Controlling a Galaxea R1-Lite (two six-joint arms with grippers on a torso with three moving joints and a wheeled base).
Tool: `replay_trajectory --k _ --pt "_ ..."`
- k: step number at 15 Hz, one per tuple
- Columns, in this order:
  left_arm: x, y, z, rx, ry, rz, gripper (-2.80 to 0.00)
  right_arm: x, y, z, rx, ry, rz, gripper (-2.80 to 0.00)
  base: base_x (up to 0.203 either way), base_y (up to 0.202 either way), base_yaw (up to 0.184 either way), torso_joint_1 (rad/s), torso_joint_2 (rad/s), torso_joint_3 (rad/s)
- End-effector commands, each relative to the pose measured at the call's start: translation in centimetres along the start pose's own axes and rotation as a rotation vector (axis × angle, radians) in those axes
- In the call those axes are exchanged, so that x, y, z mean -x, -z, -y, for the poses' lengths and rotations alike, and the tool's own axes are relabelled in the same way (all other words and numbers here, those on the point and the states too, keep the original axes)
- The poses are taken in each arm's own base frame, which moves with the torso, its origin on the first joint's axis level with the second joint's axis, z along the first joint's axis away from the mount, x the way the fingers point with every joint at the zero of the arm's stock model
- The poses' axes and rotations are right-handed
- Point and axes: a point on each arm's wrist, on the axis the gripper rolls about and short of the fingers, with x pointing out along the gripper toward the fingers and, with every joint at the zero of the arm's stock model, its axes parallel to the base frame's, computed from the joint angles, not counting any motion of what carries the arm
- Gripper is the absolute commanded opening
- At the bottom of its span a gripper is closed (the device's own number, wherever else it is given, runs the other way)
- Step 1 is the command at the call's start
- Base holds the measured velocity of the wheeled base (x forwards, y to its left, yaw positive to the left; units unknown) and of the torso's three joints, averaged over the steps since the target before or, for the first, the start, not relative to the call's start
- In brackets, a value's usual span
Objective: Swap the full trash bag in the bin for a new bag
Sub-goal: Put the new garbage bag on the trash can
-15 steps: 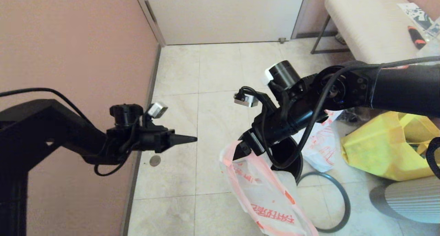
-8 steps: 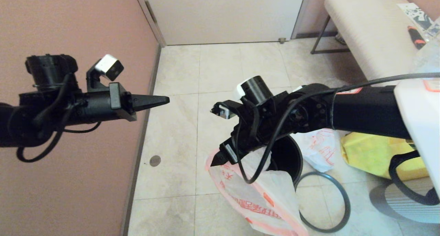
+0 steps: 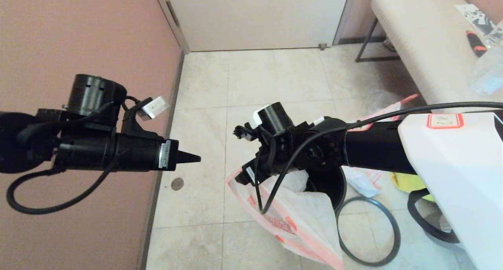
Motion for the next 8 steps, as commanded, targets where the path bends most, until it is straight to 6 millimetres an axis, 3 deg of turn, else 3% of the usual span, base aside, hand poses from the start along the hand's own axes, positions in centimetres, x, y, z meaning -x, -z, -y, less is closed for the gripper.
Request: replay_trajectory --k 1,3,8 --pt "-1.6 0.2 0.9 -0.037 -0.087 -0.037 -2.80 -0.8 0.1 0.7 -0.009 0.017 0.013 0.00 0.000 0.000 0.000 0.000 0.00 0.000" --pt "-3.2 0.7 2.0 -0.112 -0.182 -0.075 -2.80 -1.1 0.0 1.6 -0.022 0.037 0.032 0.00 0.000 0.000 0.000 0.000 0.00 0.000" --pt "-4.0 1.1 3.9 -0.226 -0.128 -0.098 -2.80 -1.9 0.2 2.6 -0.011 0.047 0.052 0.00 0.000 0.000 0.000 0.000 0.00 0.000"
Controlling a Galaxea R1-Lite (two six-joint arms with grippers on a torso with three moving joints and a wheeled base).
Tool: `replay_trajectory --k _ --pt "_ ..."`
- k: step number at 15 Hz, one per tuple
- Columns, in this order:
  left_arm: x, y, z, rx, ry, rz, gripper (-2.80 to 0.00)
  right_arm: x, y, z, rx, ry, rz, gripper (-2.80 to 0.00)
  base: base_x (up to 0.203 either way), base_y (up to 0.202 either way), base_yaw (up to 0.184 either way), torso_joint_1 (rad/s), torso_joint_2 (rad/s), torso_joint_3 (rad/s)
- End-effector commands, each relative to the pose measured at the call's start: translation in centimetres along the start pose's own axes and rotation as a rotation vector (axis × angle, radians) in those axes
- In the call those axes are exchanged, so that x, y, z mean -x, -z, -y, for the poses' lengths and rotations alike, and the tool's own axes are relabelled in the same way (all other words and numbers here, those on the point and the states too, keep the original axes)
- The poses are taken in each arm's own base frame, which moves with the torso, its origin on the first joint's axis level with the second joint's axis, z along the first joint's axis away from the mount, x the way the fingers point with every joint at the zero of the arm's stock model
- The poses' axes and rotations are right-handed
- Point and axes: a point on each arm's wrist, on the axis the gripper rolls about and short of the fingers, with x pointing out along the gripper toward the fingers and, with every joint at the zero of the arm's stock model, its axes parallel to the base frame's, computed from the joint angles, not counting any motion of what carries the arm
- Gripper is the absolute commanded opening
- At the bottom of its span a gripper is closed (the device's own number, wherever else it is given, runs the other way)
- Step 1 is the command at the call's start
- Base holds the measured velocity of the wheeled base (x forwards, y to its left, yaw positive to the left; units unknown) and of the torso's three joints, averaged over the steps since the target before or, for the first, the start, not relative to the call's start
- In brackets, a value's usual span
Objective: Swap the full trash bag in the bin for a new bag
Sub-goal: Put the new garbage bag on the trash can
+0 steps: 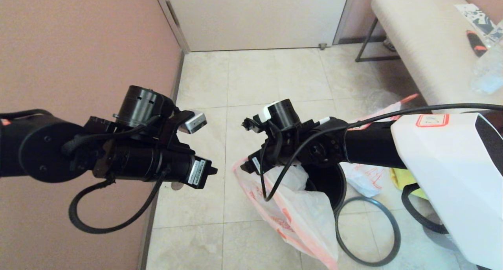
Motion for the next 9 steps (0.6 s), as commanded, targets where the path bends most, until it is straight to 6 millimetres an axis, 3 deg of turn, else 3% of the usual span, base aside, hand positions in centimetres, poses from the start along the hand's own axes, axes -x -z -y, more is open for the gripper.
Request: replay_trajectory --k 1,5,6,9 --pt "-0.5 0.0 0.3 -0.005 0.010 -0.011 -2.80 -0.7 0.5 0.3 0.007 0.005 -0.013 0.00 0.000 0.000 0.000 0.000 0.00 0.000" --pt "0.0 -1.3 0.2 -0.032 -0.009 0.032 -2.80 -1.8 1.2 0.1 0.042 0.004 -0.032 0.00 0.000 0.000 0.000 0.000 0.00 0.000" --pt "0.0 -1.6 0.3 -0.040 -0.026 0.033 0.00 -2.0 1.4 0.0 0.052 0.005 -0.035 0.00 0.000 0.000 0.000 0.000 0.00 0.000" --pt "0.0 -2.2 1.8 -0.076 -0.057 -0.015 0.00 -2.3 1.6 0.0 0.062 0.013 -0.043 0.00 0.000 0.000 0.000 0.000 0.00 0.000"
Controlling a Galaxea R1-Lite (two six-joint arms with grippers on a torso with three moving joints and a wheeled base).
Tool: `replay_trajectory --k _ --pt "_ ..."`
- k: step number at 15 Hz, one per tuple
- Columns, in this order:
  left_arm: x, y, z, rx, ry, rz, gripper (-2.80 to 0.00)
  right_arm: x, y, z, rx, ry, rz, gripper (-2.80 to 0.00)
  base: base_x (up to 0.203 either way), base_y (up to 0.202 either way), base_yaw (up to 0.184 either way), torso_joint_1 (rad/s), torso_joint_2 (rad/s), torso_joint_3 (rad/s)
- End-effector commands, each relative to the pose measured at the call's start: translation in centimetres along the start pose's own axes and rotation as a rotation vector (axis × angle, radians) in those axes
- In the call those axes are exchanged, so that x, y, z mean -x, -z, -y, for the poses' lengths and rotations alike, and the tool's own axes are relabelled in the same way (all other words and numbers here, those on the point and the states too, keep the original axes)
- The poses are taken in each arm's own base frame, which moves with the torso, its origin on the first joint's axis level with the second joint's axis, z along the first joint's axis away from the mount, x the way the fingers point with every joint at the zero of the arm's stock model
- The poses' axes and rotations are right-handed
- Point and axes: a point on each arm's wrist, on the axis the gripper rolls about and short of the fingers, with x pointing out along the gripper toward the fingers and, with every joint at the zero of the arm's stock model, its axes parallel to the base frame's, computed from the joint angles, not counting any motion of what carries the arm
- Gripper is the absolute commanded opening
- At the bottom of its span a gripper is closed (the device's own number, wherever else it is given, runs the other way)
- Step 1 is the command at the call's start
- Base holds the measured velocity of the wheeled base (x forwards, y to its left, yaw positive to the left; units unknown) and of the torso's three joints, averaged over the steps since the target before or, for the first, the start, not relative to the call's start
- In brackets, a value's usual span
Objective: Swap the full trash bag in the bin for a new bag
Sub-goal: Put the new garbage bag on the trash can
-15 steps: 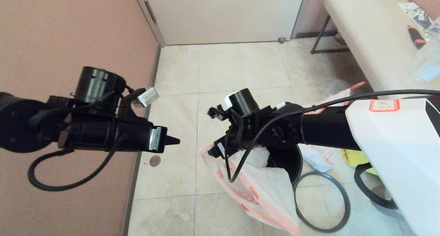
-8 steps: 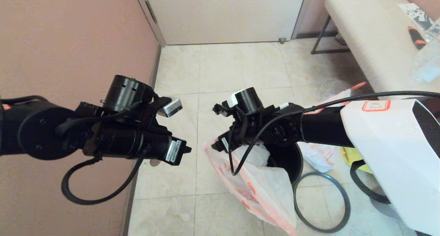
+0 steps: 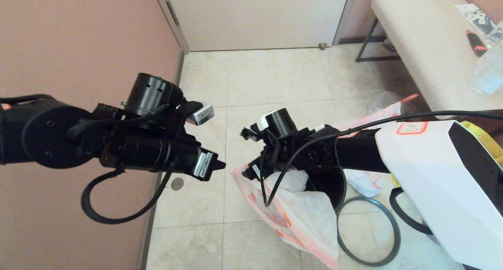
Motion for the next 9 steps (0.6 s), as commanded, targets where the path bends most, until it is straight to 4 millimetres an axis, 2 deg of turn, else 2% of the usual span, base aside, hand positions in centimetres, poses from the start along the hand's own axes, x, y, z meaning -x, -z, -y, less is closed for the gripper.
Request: replay_trajectory --k 1,5,9 --pt "-0.4 -0.6 1.0 -0.026 -0.021 -0.035 0.00 -0.7 0.6 0.0 0.017 0.022 -0.023 0.00 0.000 0.000 0.000 0.000 0.00 0.000" --pt "-0.4 -0.6 1.9 -0.056 -0.034 -0.093 0.00 -1.2 0.8 0.0 0.034 0.029 -0.011 0.00 0.000 0.000 0.000 0.000 0.00 0.000" --pt "-2.2 0.0 0.8 -0.051 -0.016 -0.176 0.00 -2.9 2.3 0.0 0.076 0.022 -0.059 0.00 0.000 0.000 0.000 0.000 0.00 0.000"
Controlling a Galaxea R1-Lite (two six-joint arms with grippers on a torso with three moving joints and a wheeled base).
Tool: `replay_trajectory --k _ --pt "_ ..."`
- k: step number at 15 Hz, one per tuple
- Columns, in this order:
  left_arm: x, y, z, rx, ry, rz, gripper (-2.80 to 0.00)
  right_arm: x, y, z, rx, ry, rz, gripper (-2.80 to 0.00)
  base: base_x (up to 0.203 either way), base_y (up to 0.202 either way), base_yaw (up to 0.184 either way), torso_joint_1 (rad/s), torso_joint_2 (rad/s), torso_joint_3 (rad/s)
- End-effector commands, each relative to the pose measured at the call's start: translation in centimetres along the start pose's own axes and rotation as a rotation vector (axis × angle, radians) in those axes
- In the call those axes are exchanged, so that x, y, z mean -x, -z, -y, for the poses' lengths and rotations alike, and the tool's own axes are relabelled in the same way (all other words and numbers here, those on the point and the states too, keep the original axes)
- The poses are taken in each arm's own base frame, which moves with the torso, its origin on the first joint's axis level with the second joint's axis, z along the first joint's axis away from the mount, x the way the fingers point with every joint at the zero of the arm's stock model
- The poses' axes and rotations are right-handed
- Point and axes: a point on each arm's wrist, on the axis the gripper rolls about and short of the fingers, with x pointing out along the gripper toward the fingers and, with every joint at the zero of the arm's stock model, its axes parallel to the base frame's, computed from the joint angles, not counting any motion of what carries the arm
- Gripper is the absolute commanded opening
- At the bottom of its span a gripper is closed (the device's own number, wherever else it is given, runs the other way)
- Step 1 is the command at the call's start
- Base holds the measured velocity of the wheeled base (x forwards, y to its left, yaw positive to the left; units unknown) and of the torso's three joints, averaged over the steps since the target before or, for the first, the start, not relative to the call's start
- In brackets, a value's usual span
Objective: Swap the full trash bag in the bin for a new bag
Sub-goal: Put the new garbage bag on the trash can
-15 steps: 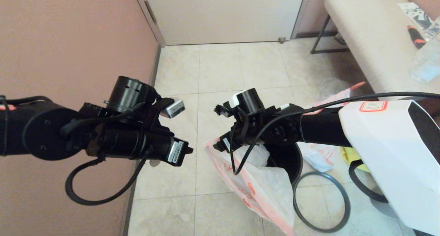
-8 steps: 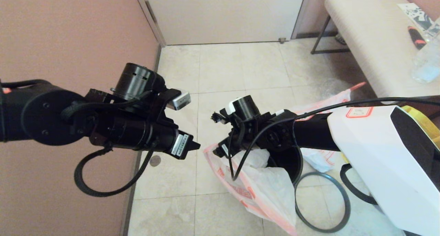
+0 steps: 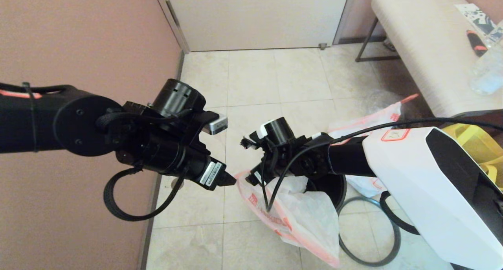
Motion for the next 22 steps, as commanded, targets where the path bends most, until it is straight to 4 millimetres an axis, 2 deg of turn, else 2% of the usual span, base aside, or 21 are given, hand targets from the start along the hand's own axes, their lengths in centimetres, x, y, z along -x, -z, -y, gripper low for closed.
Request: replay_trajectory --k 1,5,7,9,11,15,16,17,18,20,22 --pt "-1.1 0.1 -0.4 0.009 0.012 -0.030 0.00 -1.2 1.0 -0.1 0.006 -0.004 -0.031 0.00 0.000 0.000 0.000 0.000 0.00 0.000" --pt "-3.6 0.2 -0.9 0.007 0.011 -0.081 0.00 -2.8 2.4 0.7 0.008 -0.023 -0.064 0.00 0.000 0.000 0.000 0.000 0.00 0.000" --pt "-4.0 0.1 -1.1 0.006 0.003 -0.065 0.00 -2.7 2.4 0.8 0.003 -0.023 -0.065 0.00 0.000 0.000 0.000 0.000 0.00 0.000" --pt "-2.9 -0.1 -1.6 0.019 -0.005 -0.028 0.00 -1.9 1.8 1.0 -0.021 -0.021 -0.050 0.00 0.000 0.000 0.000 0.000 0.00 0.000" --pt "-1.1 -0.1 -3.3 0.064 0.018 0.024 0.00 -0.4 0.8 1.1 -0.046 -0.037 -0.024 0.00 0.000 0.000 0.000 0.000 0.00 0.000" --pt "0.1 0.4 -4.3 0.121 0.201 0.078 0.00 0.7 0.8 1.3 -0.113 -0.084 -0.070 0.00 0.000 0.000 0.000 0.000 0.00 0.000" --pt "0.4 0.5 -5.2 0.169 0.231 0.103 0.00 1.2 0.5 1.6 -0.151 -0.123 -0.063 0.00 0.000 0.000 0.000 0.000 0.00 0.000" --pt "0.2 0.8 -6.3 0.212 0.229 0.112 0.00 1.5 0.4 1.8 -0.161 -0.128 -0.060 0.00 0.000 0.000 0.000 0.000 0.00 0.000" --pt "-0.9 1.0 -7.0 0.241 0.227 0.091 0.00 1.6 0.3 1.9 -0.161 -0.130 -0.057 0.00 0.000 0.000 0.000 0.000 0.00 0.000" --pt "-2.4 1.6 -7.0 0.260 0.245 0.045 0.00 1.7 0.2 2.2 -0.171 -0.127 -0.050 0.00 0.000 0.000 0.000 0.000 0.00 0.000" --pt "-2.5 2.0 -8.7 0.307 0.260 0.056 0.00 2.1 0.2 2.6 -0.209 -0.127 -0.060 0.00 0.000 0.000 0.000 0.000 0.00 0.000"
